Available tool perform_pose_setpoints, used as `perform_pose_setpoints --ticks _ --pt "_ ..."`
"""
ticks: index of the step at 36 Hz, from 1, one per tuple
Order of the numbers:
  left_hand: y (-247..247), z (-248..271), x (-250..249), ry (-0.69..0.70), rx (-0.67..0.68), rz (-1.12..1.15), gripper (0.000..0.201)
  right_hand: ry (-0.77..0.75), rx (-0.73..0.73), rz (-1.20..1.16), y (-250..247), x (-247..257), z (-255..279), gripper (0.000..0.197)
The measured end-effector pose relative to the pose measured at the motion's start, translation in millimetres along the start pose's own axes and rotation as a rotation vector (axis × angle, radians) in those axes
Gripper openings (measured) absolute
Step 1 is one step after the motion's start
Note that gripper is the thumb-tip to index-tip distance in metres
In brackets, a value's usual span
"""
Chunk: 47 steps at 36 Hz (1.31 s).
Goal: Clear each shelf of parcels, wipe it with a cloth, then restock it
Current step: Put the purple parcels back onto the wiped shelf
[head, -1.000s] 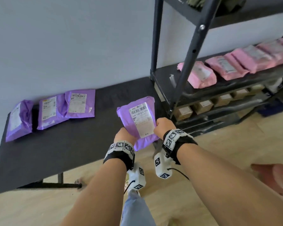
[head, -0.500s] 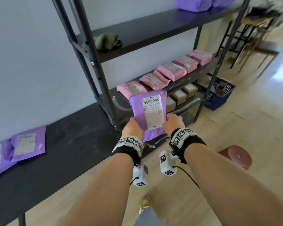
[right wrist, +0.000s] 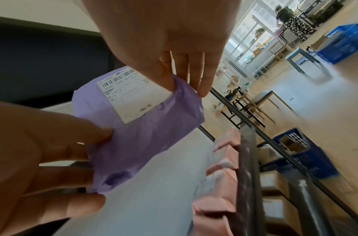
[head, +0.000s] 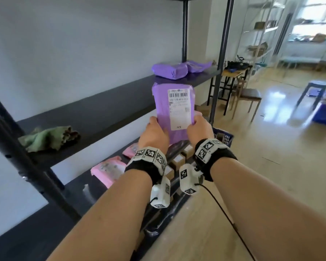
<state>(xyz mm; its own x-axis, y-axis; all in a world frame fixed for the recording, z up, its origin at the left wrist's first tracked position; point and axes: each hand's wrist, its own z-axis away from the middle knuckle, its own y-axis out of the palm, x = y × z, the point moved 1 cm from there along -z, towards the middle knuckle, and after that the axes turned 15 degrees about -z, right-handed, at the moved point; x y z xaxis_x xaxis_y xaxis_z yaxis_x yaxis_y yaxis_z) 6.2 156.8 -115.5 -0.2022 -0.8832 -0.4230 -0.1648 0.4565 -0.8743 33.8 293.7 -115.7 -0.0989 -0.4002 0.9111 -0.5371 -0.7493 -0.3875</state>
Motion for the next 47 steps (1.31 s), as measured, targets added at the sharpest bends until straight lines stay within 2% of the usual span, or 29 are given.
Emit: perform_pose_setpoints --ticks 4,10,15,21,25,27,29,32,35,36,40,44,47 --pt "-10 -45 -22 0.025 -0.06 0.027 0.028 -0.018 -0.082 -0.047 -5 22 -42 0.021" --pt "-23 -110 -40 -0.017 -0.106 0.049 0.029 -0.089 -0.051 -0.075 0 56 -102 0.014" --pt "-28 -157 -43 -0.079 -0.092 0.123 0.035 -0.147 0.026 -0.125 15 72 -159 0.031" --pt "-24 -207 -44 -0.235 -0.079 0.2 0.059 -0.226 0.204 -0.044 39 89 -229 0.036" --pt "-19 -235 -42 -0.349 -0.091 0.178 0.058 -0.321 0.312 0.046 57 101 -268 0.018" --pt "-15 -246 -37 -0.396 -0.106 0.138 0.055 -0.35 0.348 0.106 68 106 -283 0.018" --pt "-17 -250 -39 -0.425 -0.119 0.145 0.051 -0.368 0.392 0.159 78 110 -295 0.018" --pt "-19 -252 -37 -0.504 -0.045 0.152 0.043 -0.391 0.459 0.221 89 110 -305 0.03" --pt "-23 -241 -47 -0.418 0.021 -0.072 0.04 -0.402 0.476 0.296 93 107 -312 0.033" --pt "-24 -241 -47 -0.414 0.028 -0.086 0.038 -0.403 0.476 0.31 93 106 -313 0.034" --pt "-27 -241 -45 -0.495 -0.049 0.008 0.036 -0.414 0.465 0.274 89 111 -311 0.031" --pt "-33 -231 -41 -0.513 -0.13 -0.035 0.037 -0.48 0.43 0.192 86 121 -298 0.02" --pt "-37 -224 -32 -0.529 -0.17 -0.077 0.04 -0.507 0.439 0.094 85 127 -281 0.027"
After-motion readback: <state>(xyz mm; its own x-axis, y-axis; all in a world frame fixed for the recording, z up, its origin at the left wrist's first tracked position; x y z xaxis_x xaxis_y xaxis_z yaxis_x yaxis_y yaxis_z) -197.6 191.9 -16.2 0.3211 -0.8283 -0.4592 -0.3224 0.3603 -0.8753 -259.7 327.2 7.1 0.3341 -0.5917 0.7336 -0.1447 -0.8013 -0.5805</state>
